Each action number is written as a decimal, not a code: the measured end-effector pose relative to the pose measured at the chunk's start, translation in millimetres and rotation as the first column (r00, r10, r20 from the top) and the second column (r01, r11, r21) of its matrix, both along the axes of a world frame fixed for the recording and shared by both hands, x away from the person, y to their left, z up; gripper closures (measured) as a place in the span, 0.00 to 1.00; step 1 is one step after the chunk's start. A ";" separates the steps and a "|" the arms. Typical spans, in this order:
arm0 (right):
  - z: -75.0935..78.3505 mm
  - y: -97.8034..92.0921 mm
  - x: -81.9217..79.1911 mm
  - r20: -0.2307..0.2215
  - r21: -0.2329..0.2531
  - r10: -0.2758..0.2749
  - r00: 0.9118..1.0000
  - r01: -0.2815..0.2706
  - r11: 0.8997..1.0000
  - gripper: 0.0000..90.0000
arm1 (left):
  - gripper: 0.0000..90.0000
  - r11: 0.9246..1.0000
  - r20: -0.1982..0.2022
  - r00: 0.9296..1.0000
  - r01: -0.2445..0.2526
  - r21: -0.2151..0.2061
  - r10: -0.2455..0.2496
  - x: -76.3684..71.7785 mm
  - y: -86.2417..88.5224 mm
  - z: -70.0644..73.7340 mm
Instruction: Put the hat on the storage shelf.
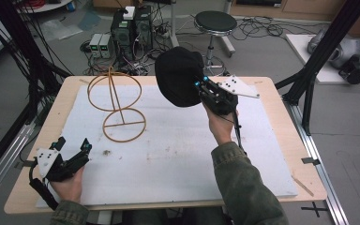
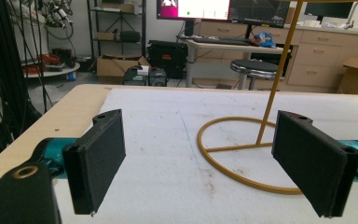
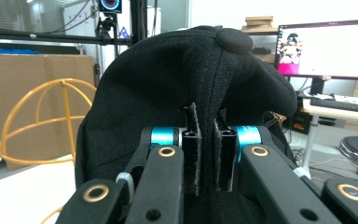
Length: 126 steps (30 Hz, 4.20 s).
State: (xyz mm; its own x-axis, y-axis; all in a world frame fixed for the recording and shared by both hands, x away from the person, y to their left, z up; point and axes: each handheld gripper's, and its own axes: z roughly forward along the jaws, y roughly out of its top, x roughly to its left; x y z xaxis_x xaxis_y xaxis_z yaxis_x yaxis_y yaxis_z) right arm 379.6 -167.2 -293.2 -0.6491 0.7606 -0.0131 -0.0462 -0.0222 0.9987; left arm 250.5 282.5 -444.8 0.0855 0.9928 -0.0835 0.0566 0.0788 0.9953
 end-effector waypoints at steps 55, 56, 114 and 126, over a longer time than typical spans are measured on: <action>38.4 150.0 27.8 0.017 0.012 0.302 0.953 -0.302 0.953 0.96 | 0.19 1.000 0.005 1.000 -0.018 -0.026 0.018 -4.4 8.6 0.6; 38.4 154.0 27.3 0.014 0.000 0.309 0.951 -0.309 0.951 0.96 | 0.19 1.000 0.005 1.000 -0.016 -0.024 0.016 -4.4 8.4 0.7; 29.0 182.1 43.8 -0.236 -0.139 0.323 0.917 -0.360 0.922 0.73 | 0.20 0.999 0.032 0.999 -0.023 -0.033 0.024 -7.5 8.2 6.0; 30.2 176.4 47.7 -0.254 -0.085 0.332 0.908 -0.363 0.928 0.57 | 0.21 0.999 0.032 0.999 -0.019 -0.035 0.020 -7.8 9.0 6.2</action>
State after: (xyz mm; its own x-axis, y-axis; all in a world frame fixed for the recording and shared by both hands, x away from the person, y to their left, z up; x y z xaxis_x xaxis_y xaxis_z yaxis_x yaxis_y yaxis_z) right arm 427.4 9.2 -263.1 -0.8684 0.4880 0.0879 0.1734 0.1329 0.9758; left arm 242.7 291.5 -438.7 0.0696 0.9908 -0.1157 0.0225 0.1143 0.9932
